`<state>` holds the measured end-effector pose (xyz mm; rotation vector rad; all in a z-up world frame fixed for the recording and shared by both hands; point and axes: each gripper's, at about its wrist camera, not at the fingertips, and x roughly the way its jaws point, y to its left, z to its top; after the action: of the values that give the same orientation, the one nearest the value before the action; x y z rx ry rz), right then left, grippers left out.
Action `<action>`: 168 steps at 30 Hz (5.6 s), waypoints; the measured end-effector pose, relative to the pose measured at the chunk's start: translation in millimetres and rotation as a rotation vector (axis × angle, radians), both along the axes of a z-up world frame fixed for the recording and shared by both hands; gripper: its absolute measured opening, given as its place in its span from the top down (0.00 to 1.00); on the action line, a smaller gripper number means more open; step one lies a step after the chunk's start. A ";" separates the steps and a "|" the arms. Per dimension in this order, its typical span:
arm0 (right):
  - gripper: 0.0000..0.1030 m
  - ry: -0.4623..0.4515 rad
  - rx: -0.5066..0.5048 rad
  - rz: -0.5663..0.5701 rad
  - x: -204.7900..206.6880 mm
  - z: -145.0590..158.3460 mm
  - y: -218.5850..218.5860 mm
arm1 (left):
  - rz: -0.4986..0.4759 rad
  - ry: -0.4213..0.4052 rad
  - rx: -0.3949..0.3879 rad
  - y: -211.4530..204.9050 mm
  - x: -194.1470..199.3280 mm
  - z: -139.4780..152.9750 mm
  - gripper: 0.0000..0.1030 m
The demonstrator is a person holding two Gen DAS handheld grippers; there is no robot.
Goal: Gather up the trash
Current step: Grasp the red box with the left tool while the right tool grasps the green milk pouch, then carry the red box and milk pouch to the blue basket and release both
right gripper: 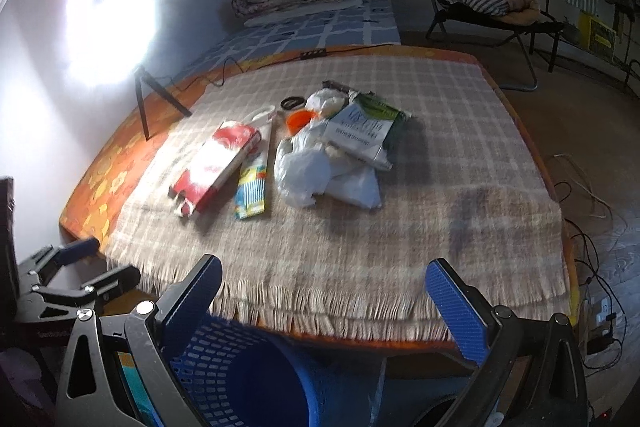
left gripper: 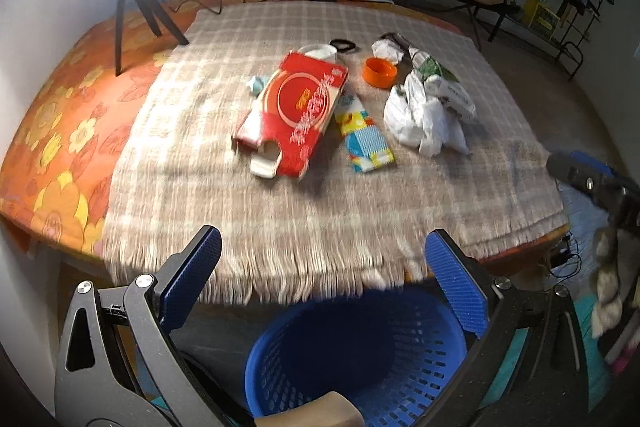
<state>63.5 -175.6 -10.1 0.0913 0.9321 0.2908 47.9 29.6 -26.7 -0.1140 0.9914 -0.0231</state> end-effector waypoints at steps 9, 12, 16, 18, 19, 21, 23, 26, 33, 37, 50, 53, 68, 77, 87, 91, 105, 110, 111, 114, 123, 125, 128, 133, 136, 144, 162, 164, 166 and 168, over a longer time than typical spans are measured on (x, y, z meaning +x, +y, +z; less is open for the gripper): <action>0.00 -0.017 -0.078 0.007 78.2 24.9 -6.8 | -0.009 0.038 -0.027 16.2 63.0 1.3 0.00; 0.00 0.009 -0.074 0.007 108.1 19.8 -7.6 | -0.026 0.042 0.011 16.9 84.3 -4.2 0.00; 0.00 0.082 -0.039 -0.028 146.7 -0.2 -12.6 | -0.044 0.081 0.016 21.7 112.5 -18.2 0.00; 0.00 0.116 -0.034 -0.048 164.4 -12.6 -15.0 | -0.053 0.093 0.031 23.4 124.4 -24.2 0.00; 0.01 0.140 -0.020 -0.058 173.7 -19.0 -16.6 | -0.059 0.097 0.036 23.8 129.1 -26.7 0.00; 0.01 0.190 0.027 -0.079 187.4 -31.9 -20.6 | -0.067 0.108 0.047 24.1 139.6 -33.1 0.00; 0.01 0.221 0.058 -0.091 198.6 -41.5 -22.7 | -0.076 0.129 0.028 24.0 148.4 -39.9 0.00; 0.01 0.251 0.066 -0.102 213.4 -55.8 -21.5 | -0.075 0.150 0.037 24.0 157.5 -48.9 0.00; 0.02 0.296 0.084 -0.124 234.7 -74.5 -15.9 | -0.104 0.176 0.084 17.5 177.3 -64.7 0.06; 0.05 0.314 0.098 -0.134 242.9 -81.6 -15.9 | -0.108 0.182 0.089 17.9 181.2 -70.6 0.11; 0.22 0.374 0.130 -0.143 249.0 -96.7 -9.6 | -0.133 0.132 0.117 8.0 180.0 -63.5 0.21; 0.25 0.373 0.150 -0.148 247.0 -94.4 -12.0 | -0.147 0.106 0.115 7.7 177.9 -57.6 0.48; 0.27 0.332 0.098 -0.115 233.9 -81.1 -11.8 | -0.104 0.161 0.146 28.2 192.2 -80.3 0.08; 0.27 0.332 0.070 -0.105 235.5 -85.0 -5.7 | -0.056 0.140 0.064 44.4 197.3 -74.9 0.16; 0.27 0.236 0.074 -0.103 225.7 -50.7 -7.6 | -0.065 0.043 0.079 41.9 170.4 -31.6 0.16; 0.27 0.184 0.061 -0.077 210.4 -29.0 -5.5 | -0.096 0.017 0.081 38.2 140.2 -12.7 0.16; 0.27 0.095 0.033 0.123 89.2 18.1 14.2 | -0.178 0.025 0.087 17.9 14.2 -2.1 0.16; 0.27 0.080 0.003 0.205 37.5 15.1 23.5 | -0.213 0.073 0.072 4.2 -25.4 -22.8 0.16; 0.27 0.080 -0.001 0.215 29.8 13.8 23.7 | -0.221 0.081 0.072 1.5 -31.4 -26.7 0.16; 0.27 0.093 -0.007 0.267 -0.1 4.7 28.9 | -0.250 0.107 0.074 -8.5 -51.6 -39.7 0.16; 0.27 0.156 -0.053 0.379 -57.7 -33.6 40.9 | -0.324 0.197 0.086 -26.2 -88.3 -80.8 0.16; 0.27 0.170 -0.072 0.410 -65.7 -43.1 46.1 | -0.340 0.216 0.088 -29.0 -94.8 -88.9 0.16; 0.27 0.182 -0.095 0.448 -72.8 -53.9 54.1 | -0.356 0.235 0.087 -31.6 -101.4 -97.2 0.16; 0.27 0.220 -0.106 0.490 -76.3 -71.1 61.7 | -0.384 0.246 0.090 -38.7 -105.7 -105.3 0.16; 0.27 0.234 -0.121 0.512 -78.5 -79.4 68.2 | -0.397 0.249 0.092 -42.0 -107.1 -107.9 0.15; 0.27 0.262 -0.130 0.524 -73.9 -89.7 72.6 | -0.422 0.245 0.092 -46.4 -107.0 -109.8 0.15; 0.23 0.303 -0.175 0.545 -71.5 -104.4 83.3 | -0.406 0.244 0.084 -32.7 -103.1 -105.7 0.15; 0.18 0.303 -0.169 0.542 -71.0 -103.7 83.2 | -0.400 0.242 0.081 -30.9 -102.9 -104.8 0.15; 0.17 0.299 -0.158 0.537 -71.1 -102.0 81.7 | -0.394 0.240 0.080 -28.2 -101.9 -103.7 0.15; 0.17 0.297 -0.154 0.530 -70.9 -101.1 80.1 | -0.388 0.238 0.079 -28.3 -102.0 -103.0 0.15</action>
<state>-7.5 -95.5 -111.2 -0.2662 1.2649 0.7074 -54.1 1.3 -129.7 0.1531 1.2386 -0.3310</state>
